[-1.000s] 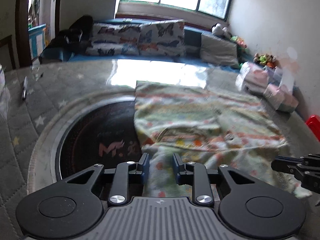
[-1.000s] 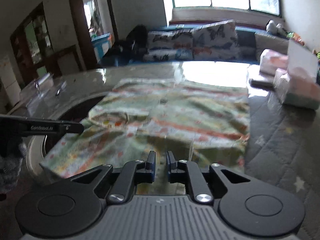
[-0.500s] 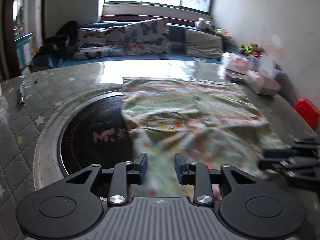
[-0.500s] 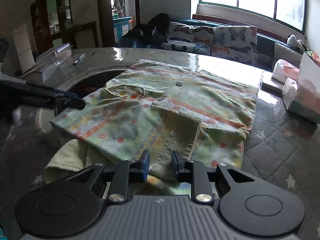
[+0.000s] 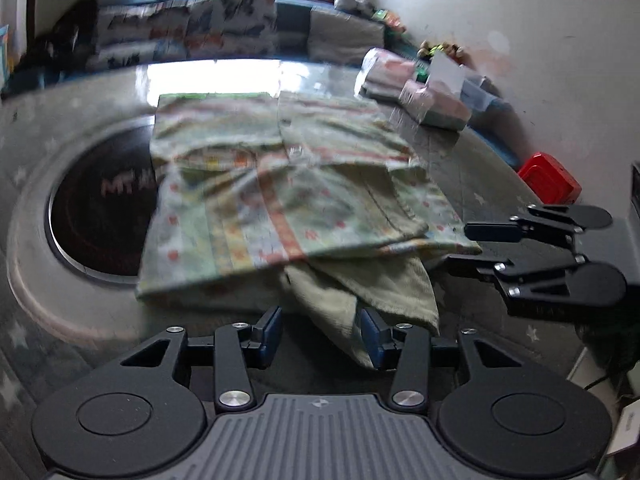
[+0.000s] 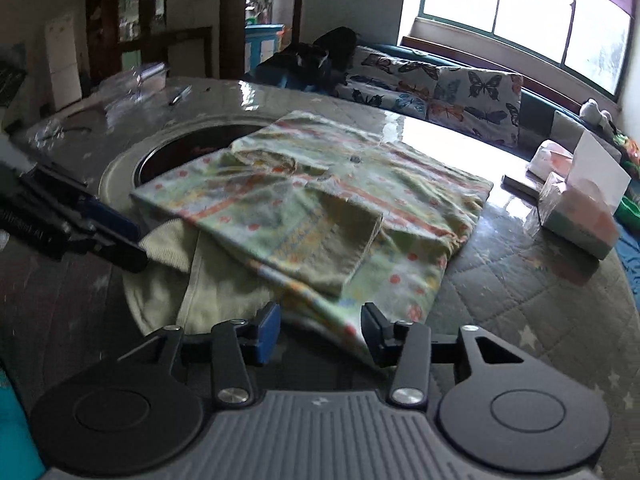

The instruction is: Fold clothes

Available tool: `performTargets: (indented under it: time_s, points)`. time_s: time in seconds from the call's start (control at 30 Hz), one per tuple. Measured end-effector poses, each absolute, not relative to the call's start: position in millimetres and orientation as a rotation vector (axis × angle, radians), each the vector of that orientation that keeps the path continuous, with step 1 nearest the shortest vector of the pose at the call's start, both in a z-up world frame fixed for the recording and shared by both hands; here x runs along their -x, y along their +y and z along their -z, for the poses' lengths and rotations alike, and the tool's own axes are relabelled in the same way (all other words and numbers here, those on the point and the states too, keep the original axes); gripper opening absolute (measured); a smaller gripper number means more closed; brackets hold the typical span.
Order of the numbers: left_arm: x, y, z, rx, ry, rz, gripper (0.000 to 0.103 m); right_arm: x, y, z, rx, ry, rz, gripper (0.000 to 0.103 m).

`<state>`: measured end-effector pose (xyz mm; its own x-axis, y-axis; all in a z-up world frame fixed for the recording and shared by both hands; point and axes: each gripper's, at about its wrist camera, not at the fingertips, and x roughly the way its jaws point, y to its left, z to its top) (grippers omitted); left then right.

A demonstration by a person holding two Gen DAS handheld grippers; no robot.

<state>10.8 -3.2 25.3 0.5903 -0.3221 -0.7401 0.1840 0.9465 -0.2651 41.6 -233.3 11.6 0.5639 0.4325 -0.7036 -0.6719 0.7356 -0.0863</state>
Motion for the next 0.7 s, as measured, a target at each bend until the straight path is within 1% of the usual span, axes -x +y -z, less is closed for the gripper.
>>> performTargets:
  time_s: [0.07, 0.1, 0.13, 0.17, 0.2, 0.3, 0.37, 0.47, 0.6, 0.63, 0.7]
  points:
    - [-14, -2, -26, 0.195, 0.904, 0.308, 0.043, -37, -234, -8, 0.395, 0.716, -0.676, 0.054]
    - [-15, -2, -26, 0.209, 0.909, 0.314, 0.034, -35, -234, -7, 0.408, 0.717, -0.681, 0.054]
    - [-17, -2, -27, 0.223, 0.915, 0.320, 0.021, -33, -233, -5, 0.421, 0.718, -0.685, 0.054]
    - [-18, -2, -27, 0.237, 0.920, 0.326, 0.018, -32, -233, -3, 0.432, 0.716, -0.686, 0.056]
    - [-19, -1, -27, 0.251, 0.926, 0.332, 0.011, -30, -232, -2, 0.444, 0.714, -0.691, 0.057]
    - [-25, 1, -31, 0.294, 0.931, 0.350, 0.009, -26, -229, 2, 0.476, 0.700, -0.705, 0.059]
    - [-34, 6, -45, 0.314, 0.886, 0.358, 0.009, -27, -227, 3, 0.480, 0.687, -0.723, 0.060]
    - [-48, 9, -57, 0.337, 0.856, 0.373, 0.009, -31, -220, 1, 0.470, 0.651, -0.729, 0.060]
    - [-63, 10, -61, 0.344, 0.853, 0.381, 0.009, -43, -206, -2, 0.419, 0.611, -0.749, 0.059]
    - [-64, 10, -60, 0.342, 0.853, 0.383, 0.009, -47, -203, -2, 0.398, 0.614, -0.760, 0.055]
    - [-65, 10, -59, 0.332, 0.854, 0.378, 0.009, -57, -199, -3, 0.325, 0.647, -0.796, 0.038]
